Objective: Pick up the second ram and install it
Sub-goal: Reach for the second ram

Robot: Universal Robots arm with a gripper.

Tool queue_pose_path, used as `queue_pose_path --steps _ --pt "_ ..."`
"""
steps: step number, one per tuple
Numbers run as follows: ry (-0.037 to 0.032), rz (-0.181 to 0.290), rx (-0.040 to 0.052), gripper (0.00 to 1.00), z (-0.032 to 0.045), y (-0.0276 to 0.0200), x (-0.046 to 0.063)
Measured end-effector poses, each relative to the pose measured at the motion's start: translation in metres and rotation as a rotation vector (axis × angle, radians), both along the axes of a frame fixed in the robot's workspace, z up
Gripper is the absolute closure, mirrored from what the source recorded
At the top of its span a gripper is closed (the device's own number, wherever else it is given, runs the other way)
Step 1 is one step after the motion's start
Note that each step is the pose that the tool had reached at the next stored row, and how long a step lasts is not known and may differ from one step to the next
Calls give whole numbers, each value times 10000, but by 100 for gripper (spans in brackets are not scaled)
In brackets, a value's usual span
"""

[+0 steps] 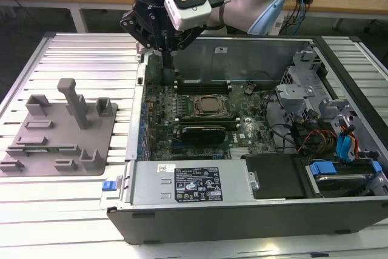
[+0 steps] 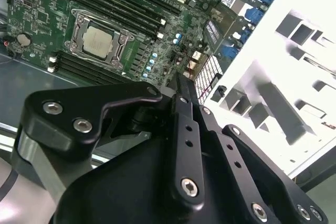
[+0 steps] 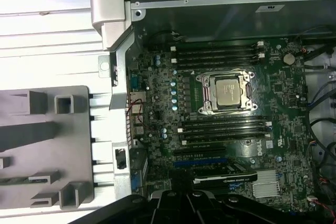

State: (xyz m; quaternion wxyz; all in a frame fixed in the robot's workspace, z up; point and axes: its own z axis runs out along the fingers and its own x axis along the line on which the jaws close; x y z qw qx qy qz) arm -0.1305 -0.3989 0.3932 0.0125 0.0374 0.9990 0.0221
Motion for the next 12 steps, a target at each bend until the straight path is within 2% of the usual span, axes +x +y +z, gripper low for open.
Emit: queue_pose_path --steps 12 --pt "0 1 1 92 0 0 -57"
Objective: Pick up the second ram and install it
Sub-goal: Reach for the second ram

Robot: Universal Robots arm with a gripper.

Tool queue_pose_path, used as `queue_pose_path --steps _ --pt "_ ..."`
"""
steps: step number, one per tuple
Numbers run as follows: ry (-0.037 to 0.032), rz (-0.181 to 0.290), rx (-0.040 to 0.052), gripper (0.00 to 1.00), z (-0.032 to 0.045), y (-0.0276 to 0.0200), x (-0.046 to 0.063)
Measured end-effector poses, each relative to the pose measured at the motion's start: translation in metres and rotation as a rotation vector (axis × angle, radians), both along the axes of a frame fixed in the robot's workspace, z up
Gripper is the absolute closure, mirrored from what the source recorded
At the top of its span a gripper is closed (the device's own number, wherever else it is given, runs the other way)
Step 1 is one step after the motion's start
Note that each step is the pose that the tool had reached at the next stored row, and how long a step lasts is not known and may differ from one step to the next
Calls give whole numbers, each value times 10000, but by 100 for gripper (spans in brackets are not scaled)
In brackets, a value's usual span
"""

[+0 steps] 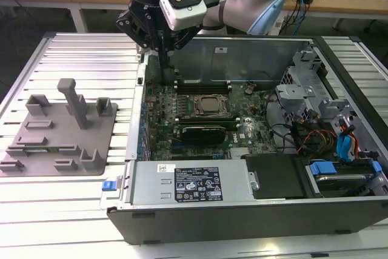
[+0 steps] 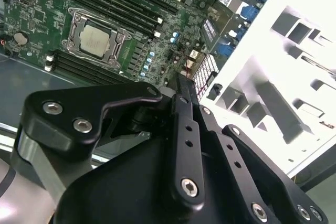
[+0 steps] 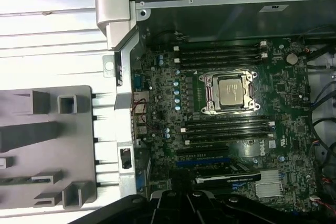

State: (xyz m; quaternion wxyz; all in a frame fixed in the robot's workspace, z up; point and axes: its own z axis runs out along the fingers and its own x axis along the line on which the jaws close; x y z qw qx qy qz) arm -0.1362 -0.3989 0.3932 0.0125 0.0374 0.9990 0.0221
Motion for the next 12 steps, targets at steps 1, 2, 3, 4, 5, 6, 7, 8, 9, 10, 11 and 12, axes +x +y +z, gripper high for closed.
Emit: queue_pose_path --steps 1,2,3,4,5,6,7,8,9,10,11,12 --pt "0 0 -1 92 0 0 -19" --pt "0 0 0 92 0 0 -33" --pt "0 -1 0 92 0 0 -48" --pt "-1 -1 0 92 -1 0 -70" --pt "0 0 0 92 0 0 -83" --pt "0 0 0 92 0 0 -92" --pt "0 -1 0 92 0 0 -108" --pt "0 0 0 92 0 0 -115" --pt "-1 0 0 92 -1 0 -121" --pt "0 0 0 92 -1 0 -134" --pt "0 0 0 92 -1 0 -153" --pt "0 1 0 92 -1 0 -172"
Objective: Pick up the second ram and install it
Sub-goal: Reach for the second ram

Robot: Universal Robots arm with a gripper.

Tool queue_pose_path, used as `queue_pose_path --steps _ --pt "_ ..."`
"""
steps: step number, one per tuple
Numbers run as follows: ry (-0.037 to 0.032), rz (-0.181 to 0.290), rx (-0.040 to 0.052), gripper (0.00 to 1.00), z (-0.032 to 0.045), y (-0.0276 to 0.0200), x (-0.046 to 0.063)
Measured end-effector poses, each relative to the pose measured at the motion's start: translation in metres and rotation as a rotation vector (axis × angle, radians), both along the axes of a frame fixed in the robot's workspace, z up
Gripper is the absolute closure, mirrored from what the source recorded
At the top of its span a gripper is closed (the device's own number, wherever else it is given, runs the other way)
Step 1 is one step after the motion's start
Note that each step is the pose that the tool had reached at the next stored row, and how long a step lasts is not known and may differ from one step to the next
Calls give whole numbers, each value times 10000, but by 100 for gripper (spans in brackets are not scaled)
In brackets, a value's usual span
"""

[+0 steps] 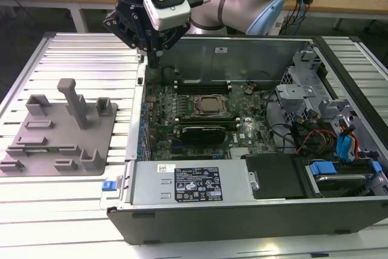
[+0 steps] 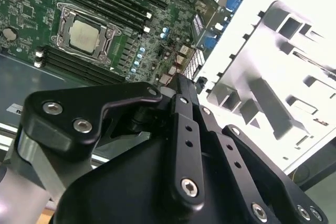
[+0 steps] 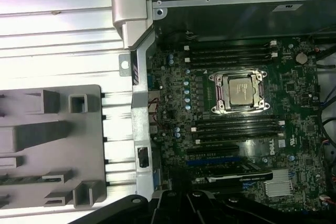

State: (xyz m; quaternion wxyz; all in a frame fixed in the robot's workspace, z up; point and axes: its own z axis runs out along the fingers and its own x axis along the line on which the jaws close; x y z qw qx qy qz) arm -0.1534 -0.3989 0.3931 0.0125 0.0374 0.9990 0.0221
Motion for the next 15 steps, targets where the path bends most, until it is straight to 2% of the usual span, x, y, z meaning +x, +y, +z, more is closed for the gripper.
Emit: queue_pose_path --steps 7,9,15 --pt "0 0 0 92 -1 0 -117" --pt "0 0 1 92 -3 0 -197" --pt "0 -1 1 92 -4 0 -275"
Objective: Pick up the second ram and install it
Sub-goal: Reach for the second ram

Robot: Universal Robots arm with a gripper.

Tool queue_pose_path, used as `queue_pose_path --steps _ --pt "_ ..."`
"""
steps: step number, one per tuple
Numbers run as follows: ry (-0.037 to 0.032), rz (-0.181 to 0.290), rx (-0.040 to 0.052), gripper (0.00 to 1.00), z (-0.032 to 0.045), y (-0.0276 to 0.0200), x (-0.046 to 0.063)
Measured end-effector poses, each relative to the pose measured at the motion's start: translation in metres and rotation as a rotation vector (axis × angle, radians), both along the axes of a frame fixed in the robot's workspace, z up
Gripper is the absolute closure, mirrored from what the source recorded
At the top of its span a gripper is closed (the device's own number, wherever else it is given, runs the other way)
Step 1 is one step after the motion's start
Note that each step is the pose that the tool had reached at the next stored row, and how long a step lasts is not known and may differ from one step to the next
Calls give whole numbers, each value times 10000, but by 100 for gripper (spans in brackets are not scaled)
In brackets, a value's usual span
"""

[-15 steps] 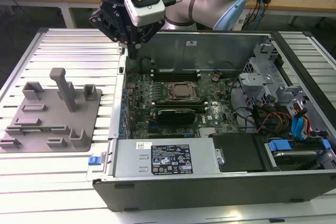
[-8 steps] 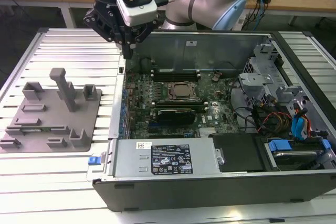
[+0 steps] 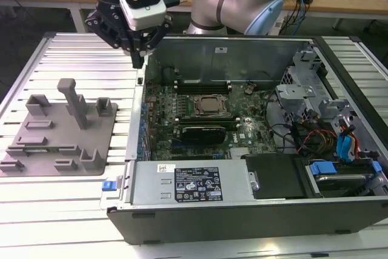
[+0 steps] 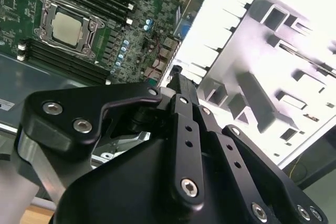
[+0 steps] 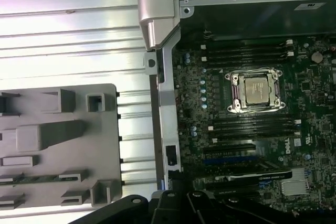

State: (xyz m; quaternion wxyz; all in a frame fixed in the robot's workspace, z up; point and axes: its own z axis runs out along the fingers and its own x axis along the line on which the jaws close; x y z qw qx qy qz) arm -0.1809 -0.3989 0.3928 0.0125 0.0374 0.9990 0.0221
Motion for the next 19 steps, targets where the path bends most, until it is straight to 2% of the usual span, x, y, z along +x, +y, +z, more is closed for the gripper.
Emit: queue_pose_path --steps 19 --pt "0 0 0 92 0 0 -138"
